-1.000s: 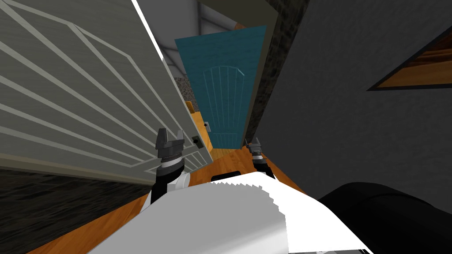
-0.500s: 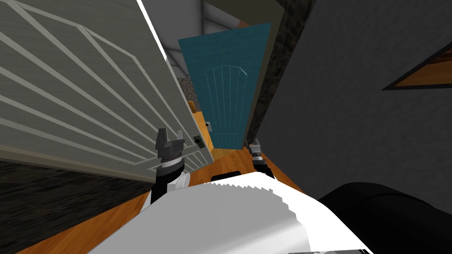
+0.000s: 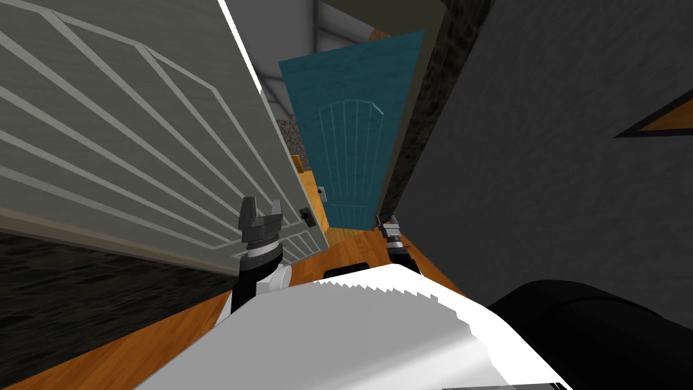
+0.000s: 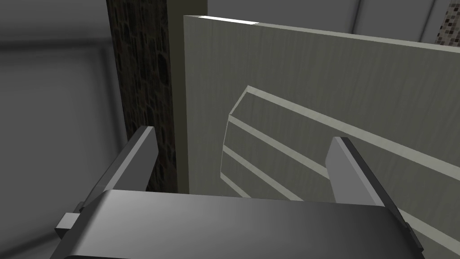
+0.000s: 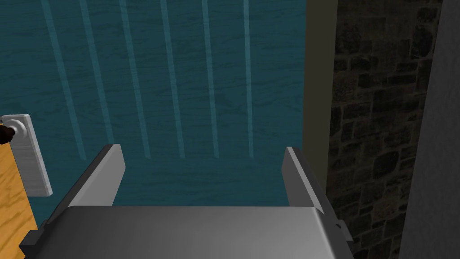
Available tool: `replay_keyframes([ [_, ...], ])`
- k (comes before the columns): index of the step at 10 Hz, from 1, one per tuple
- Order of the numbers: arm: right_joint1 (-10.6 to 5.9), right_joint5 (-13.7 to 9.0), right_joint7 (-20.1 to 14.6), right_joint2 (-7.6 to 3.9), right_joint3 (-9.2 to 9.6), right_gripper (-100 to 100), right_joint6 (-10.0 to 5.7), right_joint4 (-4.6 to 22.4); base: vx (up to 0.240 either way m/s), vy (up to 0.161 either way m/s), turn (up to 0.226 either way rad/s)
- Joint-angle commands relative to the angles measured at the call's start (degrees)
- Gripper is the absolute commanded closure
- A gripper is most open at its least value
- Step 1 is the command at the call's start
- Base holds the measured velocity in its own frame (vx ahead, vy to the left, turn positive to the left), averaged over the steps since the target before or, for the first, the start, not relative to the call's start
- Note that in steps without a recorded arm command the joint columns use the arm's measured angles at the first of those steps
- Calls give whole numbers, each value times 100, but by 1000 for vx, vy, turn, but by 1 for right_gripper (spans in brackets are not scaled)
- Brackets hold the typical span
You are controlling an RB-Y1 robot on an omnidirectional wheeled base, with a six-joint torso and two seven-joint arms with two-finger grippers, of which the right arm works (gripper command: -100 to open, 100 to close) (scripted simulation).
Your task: Push the door open
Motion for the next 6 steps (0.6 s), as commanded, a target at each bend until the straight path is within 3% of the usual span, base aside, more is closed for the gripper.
replay_keyframes([
  [1,23,-17,-209,13,19,-100,2,31,18,10,50],
  [6,83,-83,-813,30,52,-100,10,126,13,18,54],
])
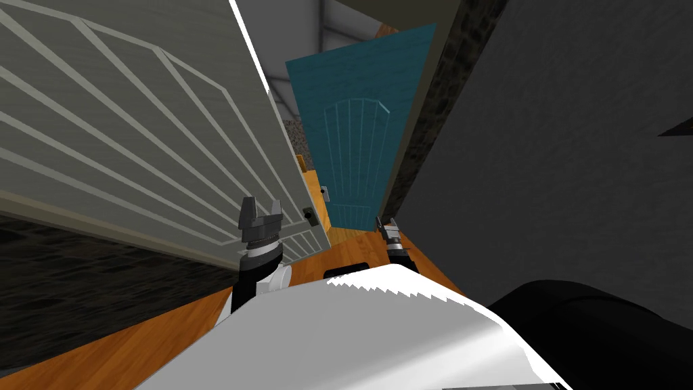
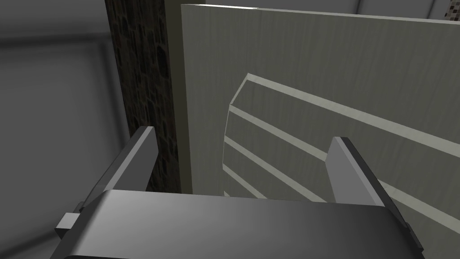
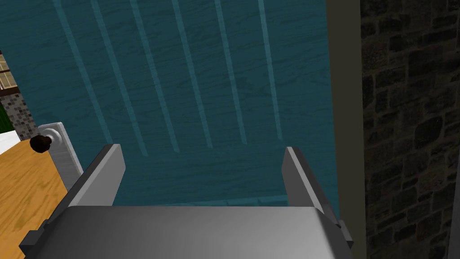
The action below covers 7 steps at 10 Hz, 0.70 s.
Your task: Push the door open
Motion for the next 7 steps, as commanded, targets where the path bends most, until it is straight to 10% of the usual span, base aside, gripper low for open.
replay_keyframes([
  [1,21,-22,-210,6,10,-100,7,25,12,18,60],
  [7,92,-101,-934,28,50,-100,17,140,12,20,54],
])
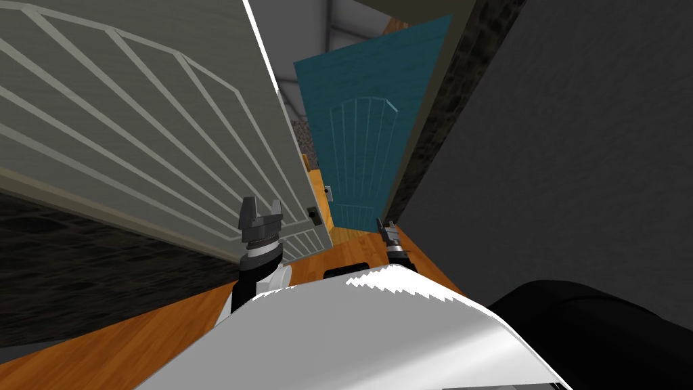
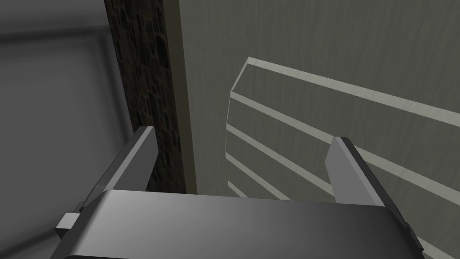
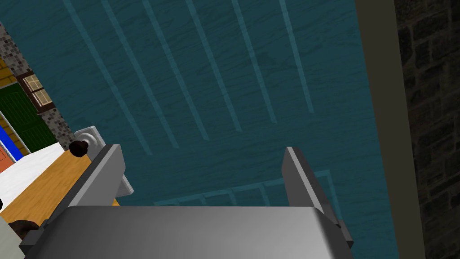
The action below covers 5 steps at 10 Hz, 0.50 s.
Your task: Push the door open
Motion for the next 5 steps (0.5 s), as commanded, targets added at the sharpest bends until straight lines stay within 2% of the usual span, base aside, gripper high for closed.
replay_keyframes([
  [1,29,-21,-205,6,13,-100,6,17,12,24,62],
  [5,70,-69,-658,31,42,-100,13,88,10,30,53],
])
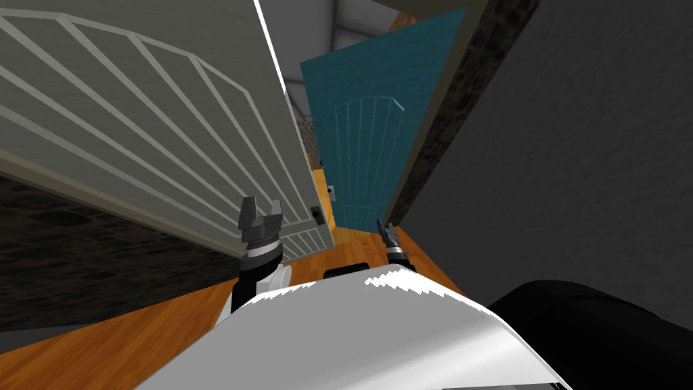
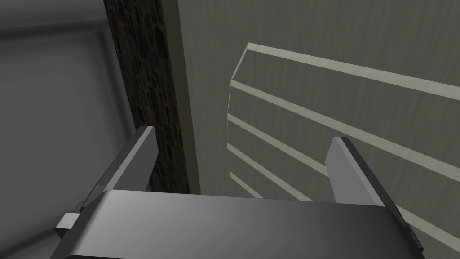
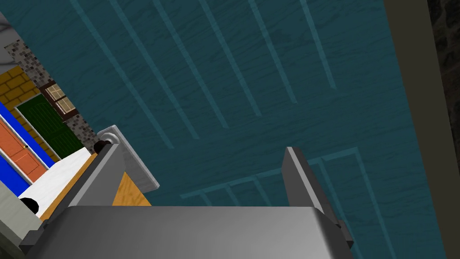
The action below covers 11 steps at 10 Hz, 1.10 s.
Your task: Push the door open
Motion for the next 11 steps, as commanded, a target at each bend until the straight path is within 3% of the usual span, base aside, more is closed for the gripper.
replay_keyframes([
  [1,23,-20,-199,9,13,-100,4,23,9,31,56],
  [11,116,-135,-1289,80,87,-100,23,192,11,32,53],
])
